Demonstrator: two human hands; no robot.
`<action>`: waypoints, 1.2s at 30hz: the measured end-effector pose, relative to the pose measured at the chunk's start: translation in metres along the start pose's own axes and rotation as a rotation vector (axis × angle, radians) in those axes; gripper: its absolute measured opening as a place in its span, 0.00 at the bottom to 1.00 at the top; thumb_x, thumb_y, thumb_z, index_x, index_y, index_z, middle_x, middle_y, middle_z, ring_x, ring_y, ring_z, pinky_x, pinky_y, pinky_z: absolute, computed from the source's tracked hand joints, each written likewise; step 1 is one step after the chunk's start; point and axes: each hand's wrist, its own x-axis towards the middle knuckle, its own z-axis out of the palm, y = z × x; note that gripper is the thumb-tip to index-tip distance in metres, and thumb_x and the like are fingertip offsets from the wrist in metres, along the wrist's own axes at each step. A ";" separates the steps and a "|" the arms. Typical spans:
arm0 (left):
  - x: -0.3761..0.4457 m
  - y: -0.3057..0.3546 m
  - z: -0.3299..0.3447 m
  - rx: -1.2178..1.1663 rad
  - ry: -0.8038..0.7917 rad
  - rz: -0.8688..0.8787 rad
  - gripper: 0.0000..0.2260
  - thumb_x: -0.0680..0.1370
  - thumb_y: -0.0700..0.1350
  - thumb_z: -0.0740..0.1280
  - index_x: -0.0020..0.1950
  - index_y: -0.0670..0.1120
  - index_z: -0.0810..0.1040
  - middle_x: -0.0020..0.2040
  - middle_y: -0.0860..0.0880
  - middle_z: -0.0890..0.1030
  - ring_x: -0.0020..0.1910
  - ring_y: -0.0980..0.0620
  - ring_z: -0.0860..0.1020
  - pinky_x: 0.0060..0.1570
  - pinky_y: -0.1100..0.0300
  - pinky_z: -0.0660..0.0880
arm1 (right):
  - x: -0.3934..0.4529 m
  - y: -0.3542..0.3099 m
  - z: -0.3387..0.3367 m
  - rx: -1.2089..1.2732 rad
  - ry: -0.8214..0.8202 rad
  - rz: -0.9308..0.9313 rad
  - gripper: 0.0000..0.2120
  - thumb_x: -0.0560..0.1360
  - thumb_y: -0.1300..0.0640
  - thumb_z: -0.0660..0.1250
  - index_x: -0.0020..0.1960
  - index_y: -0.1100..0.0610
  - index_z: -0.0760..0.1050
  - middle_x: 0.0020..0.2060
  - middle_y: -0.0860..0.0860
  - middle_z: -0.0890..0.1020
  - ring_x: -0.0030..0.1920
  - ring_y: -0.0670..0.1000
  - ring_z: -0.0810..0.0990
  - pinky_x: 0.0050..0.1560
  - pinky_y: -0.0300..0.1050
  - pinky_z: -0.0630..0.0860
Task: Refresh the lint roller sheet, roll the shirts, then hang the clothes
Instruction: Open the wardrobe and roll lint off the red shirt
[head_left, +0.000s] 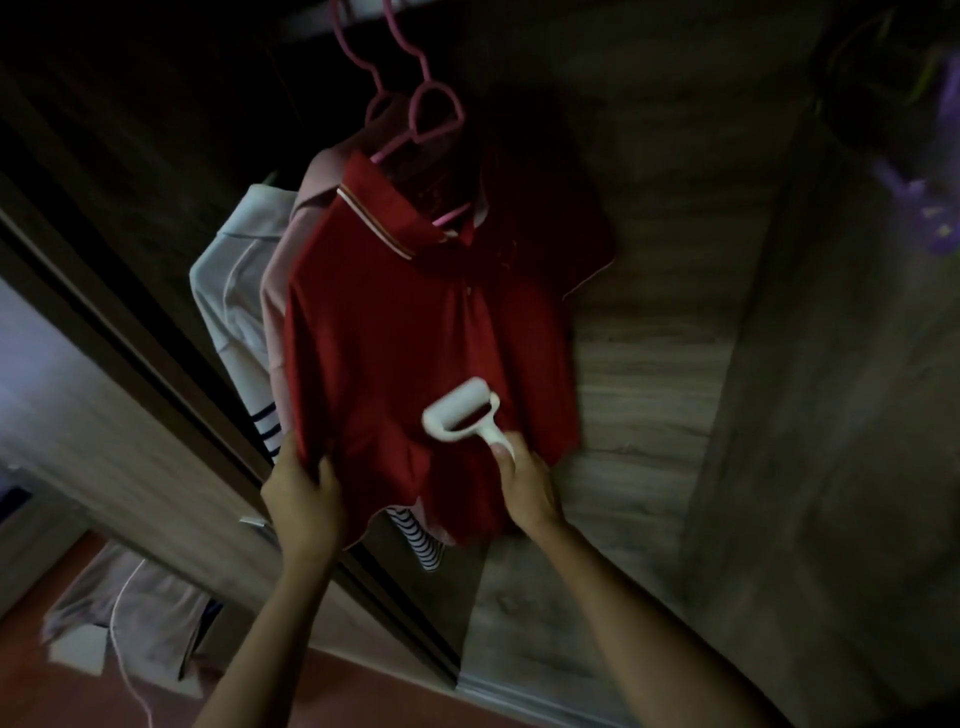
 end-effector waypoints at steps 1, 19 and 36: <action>0.000 0.000 0.000 0.000 0.006 -0.002 0.10 0.76 0.34 0.60 0.56 0.35 0.75 0.48 0.37 0.80 0.45 0.40 0.77 0.45 0.54 0.69 | 0.006 -0.011 -0.006 0.055 0.064 -0.041 0.12 0.81 0.47 0.55 0.58 0.52 0.71 0.40 0.52 0.80 0.41 0.53 0.79 0.39 0.46 0.71; -0.007 0.014 -0.001 -0.001 -0.004 -0.032 0.07 0.77 0.32 0.60 0.52 0.35 0.75 0.43 0.40 0.77 0.40 0.49 0.71 0.41 0.59 0.62 | -0.001 0.073 0.022 -0.087 -0.085 0.193 0.13 0.80 0.46 0.56 0.58 0.52 0.73 0.52 0.54 0.81 0.53 0.57 0.79 0.49 0.49 0.73; -0.010 0.015 0.001 -0.040 -0.023 -0.050 0.09 0.77 0.32 0.60 0.55 0.35 0.76 0.44 0.38 0.79 0.40 0.49 0.72 0.42 0.55 0.66 | 0.107 -0.023 -0.045 0.137 0.212 0.065 0.14 0.81 0.50 0.57 0.54 0.60 0.73 0.42 0.56 0.80 0.42 0.57 0.79 0.40 0.44 0.67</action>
